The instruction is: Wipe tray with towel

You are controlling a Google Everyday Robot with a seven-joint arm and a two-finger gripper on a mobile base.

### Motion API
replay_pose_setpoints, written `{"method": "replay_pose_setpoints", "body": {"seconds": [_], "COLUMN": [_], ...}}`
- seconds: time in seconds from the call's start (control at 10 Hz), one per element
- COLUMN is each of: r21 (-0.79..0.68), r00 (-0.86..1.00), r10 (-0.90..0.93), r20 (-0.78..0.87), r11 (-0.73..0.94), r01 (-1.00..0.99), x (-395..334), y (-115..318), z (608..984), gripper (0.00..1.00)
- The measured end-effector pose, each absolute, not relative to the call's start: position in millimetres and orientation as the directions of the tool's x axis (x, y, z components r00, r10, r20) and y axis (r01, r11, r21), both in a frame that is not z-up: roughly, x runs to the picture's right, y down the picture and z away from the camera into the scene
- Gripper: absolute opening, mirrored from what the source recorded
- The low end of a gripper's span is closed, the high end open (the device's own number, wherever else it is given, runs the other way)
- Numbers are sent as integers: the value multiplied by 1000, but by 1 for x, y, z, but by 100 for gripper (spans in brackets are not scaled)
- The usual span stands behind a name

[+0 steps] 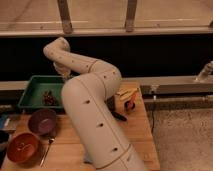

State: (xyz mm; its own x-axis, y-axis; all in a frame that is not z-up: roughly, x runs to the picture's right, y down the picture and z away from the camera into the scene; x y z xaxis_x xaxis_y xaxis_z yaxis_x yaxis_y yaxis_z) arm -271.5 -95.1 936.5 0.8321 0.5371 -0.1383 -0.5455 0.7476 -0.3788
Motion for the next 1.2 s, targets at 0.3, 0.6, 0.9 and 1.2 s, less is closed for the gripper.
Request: {"method": "replay_pose_setpoints", "body": {"seconds": [0.3,0.6,0.9,1.2], "r21": [-394,-398,-392,-390], "r00": [884,910,881,827], "r10": [461,412,463,544], "r20": [-76,-50,-95,-144], "r11": [801,827,796,737], "r01": [-451,-396,-461,-552], "x": [-307,-327,-297,-247], "y": [-78,-42,-24,-31], "z": [912,880,873,894], "gripper": [0,0,0,0]}}
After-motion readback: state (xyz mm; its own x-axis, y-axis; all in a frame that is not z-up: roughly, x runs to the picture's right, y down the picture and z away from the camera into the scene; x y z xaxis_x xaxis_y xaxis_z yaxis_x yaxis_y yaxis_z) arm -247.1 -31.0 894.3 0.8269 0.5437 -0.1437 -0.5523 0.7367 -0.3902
